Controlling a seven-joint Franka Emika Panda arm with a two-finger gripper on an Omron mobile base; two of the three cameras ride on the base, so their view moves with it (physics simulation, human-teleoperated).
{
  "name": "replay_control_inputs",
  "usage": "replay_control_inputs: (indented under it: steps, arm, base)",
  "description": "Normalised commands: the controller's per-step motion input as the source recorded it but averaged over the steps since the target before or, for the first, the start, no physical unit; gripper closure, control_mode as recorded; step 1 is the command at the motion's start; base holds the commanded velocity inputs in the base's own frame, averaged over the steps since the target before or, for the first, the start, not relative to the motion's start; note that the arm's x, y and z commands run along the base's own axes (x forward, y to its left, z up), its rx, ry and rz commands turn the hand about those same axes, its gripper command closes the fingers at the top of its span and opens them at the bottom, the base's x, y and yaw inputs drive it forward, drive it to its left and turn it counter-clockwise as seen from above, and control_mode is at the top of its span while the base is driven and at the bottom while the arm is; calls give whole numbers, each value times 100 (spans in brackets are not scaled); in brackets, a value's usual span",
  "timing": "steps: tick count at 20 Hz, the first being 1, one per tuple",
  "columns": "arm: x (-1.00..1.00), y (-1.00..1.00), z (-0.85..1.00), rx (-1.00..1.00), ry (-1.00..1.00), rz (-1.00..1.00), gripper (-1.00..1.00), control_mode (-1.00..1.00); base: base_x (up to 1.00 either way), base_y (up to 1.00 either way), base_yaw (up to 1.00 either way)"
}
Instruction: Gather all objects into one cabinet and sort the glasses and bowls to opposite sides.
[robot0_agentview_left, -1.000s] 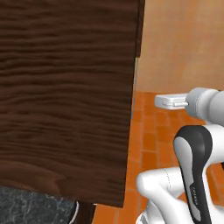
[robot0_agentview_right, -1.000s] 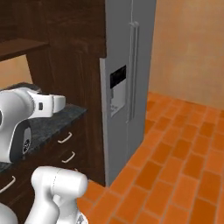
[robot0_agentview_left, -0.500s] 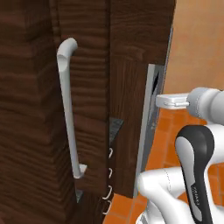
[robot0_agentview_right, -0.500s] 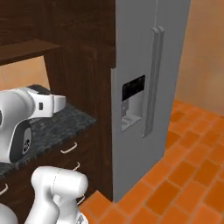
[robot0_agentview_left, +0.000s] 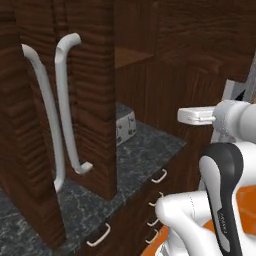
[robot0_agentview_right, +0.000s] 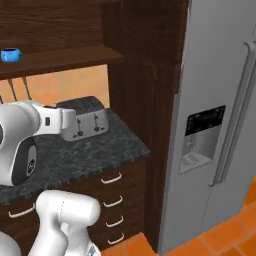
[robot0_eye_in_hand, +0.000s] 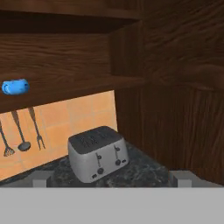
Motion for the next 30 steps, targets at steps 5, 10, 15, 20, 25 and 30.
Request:
replay_control_inputs:
  steps: [5,10,15,20,25,30]
  arm:
    - [0,0,0,0,0,0,-100,100]
    - [0,0,0,0,0,0,-100,100]
    - [0,0,0,0,0,0,-100,100]
    - [0,0,0,0,0,0,-100,100]
    - [0,0,0,0,0,0,-100,100]
    - [0,0,0,0,0,0,-100,100]
  base:
    - [5,2,60]
    - [1,0,61]
    - [0,0,61]
    - [9,-3,40]
    - [23,1,6]
    - [41,-3,0]
